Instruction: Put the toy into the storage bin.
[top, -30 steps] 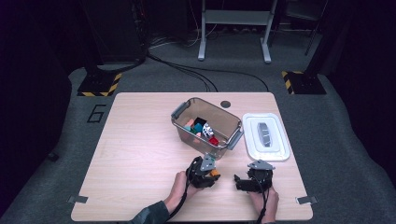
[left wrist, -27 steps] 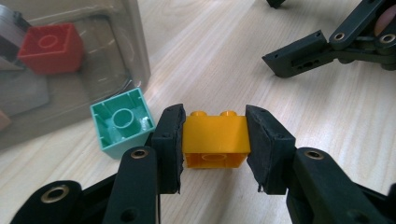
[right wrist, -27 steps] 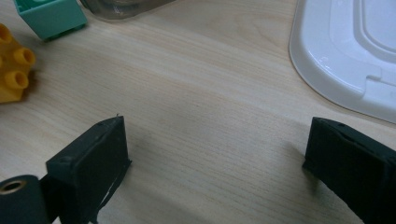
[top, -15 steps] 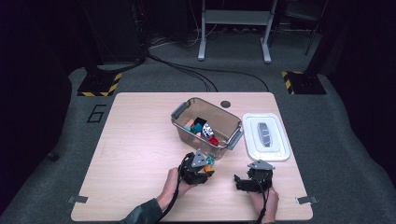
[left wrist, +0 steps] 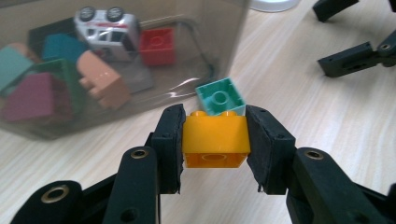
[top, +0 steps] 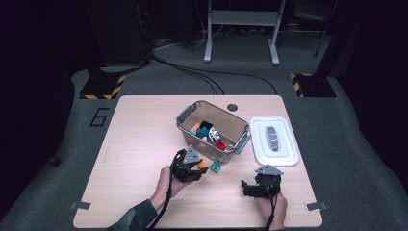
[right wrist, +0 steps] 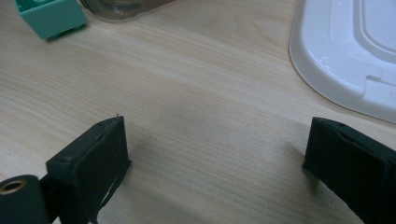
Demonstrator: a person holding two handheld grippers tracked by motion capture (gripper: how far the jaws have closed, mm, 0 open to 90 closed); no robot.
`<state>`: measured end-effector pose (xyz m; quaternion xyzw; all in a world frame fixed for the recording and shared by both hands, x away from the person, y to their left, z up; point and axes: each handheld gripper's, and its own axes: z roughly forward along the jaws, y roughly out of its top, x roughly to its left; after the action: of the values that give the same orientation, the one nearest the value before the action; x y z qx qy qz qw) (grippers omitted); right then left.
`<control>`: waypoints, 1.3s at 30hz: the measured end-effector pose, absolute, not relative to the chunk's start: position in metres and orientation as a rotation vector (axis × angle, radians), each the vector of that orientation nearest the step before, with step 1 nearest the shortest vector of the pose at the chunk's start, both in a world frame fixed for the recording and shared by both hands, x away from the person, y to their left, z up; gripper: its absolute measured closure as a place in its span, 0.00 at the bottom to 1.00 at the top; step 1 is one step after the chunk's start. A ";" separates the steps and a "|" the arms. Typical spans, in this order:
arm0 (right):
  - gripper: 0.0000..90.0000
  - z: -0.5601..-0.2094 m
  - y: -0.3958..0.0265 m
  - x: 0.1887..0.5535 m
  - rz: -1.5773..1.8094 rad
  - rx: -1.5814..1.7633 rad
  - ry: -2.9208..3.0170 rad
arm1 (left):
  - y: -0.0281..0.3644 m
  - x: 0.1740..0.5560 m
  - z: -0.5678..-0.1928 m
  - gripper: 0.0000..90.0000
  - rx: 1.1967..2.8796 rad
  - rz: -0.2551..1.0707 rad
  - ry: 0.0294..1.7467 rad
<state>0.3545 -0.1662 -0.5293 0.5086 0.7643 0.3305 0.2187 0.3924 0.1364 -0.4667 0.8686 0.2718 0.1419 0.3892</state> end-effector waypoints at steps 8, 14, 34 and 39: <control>0.06 -0.529 -0.166 0.354 0.915 1.408 2.116 | 0.158 0.399 -0.459 0.66 2.185 0.403 0.739; 0.06 -0.529 -0.166 0.355 0.915 1.408 2.116 | 0.172 0.404 -0.452 0.66 2.178 0.418 0.758; 0.06 -0.529 -0.166 0.355 0.914 1.408 2.115 | 0.218 0.424 -0.421 0.66 2.096 0.440 0.860; 0.06 -0.529 -0.166 0.355 0.914 1.407 2.116 | 0.226 0.431 -0.412 0.66 2.071 0.463 0.875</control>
<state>0.3545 -0.1662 -0.5293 0.5086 0.7644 0.3303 0.2188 0.4310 0.2264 -0.4115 0.8225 0.3477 0.1841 0.4107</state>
